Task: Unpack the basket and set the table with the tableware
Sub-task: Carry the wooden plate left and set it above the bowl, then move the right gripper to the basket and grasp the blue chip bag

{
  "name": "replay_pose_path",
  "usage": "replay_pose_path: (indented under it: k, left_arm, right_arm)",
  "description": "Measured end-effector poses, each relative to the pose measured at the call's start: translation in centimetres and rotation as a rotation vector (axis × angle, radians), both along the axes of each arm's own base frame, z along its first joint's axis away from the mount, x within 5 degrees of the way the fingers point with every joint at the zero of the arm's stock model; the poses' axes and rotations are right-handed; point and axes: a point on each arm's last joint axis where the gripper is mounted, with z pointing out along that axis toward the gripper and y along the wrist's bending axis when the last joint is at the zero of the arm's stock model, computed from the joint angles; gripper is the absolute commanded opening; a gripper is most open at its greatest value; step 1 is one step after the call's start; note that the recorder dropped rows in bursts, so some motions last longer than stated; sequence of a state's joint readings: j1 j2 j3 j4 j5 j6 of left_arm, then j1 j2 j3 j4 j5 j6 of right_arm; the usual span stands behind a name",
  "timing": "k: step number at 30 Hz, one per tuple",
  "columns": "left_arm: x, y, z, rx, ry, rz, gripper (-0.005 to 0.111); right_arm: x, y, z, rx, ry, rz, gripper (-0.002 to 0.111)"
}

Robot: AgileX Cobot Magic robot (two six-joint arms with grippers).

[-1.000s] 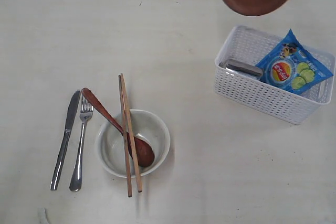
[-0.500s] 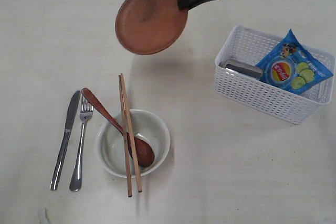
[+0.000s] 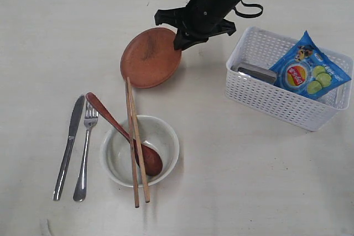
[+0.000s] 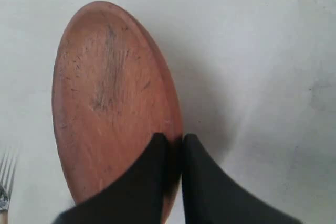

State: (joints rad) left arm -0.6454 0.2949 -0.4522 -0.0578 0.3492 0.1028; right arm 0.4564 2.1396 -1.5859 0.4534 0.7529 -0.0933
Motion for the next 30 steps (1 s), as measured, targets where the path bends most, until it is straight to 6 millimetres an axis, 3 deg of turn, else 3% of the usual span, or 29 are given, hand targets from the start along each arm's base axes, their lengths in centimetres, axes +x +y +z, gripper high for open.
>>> replay_pose_path:
  k: [11, 13, 18, 23, 26, 30]
  left_arm:
    - [0.0, 0.0, 0.0, -0.001, 0.001, 0.000, 0.000]
    - [0.0, 0.0, 0.0, -0.001, 0.001, 0.000, 0.000]
    - [0.0, 0.0, 0.0, -0.001, 0.001, 0.000, 0.000]
    - [0.0, 0.0, 0.0, -0.001, 0.001, 0.000, 0.000]
    - [0.0, 0.0, 0.0, -0.001, 0.001, 0.000, 0.000]
    - [0.0, 0.0, 0.0, -0.001, 0.001, 0.000, 0.000]
  right_arm:
    - [0.1, -0.2, -0.7, -0.050, 0.001, -0.002, 0.000]
    - [0.0, -0.4, -0.7, -0.064, 0.004, 0.000, 0.008]
    - [0.1, -0.5, -0.8, -0.085, -0.002, 0.007, 0.046]
    - [0.1, -0.6, -0.5, -0.090, -0.012, 0.012, 0.049]
    - [0.1, -0.8, 0.8, -0.111, -0.039, 0.034, 0.049]
    - [-0.2, -1.1, 5.0, -0.133, -0.069, 0.078, 0.049]
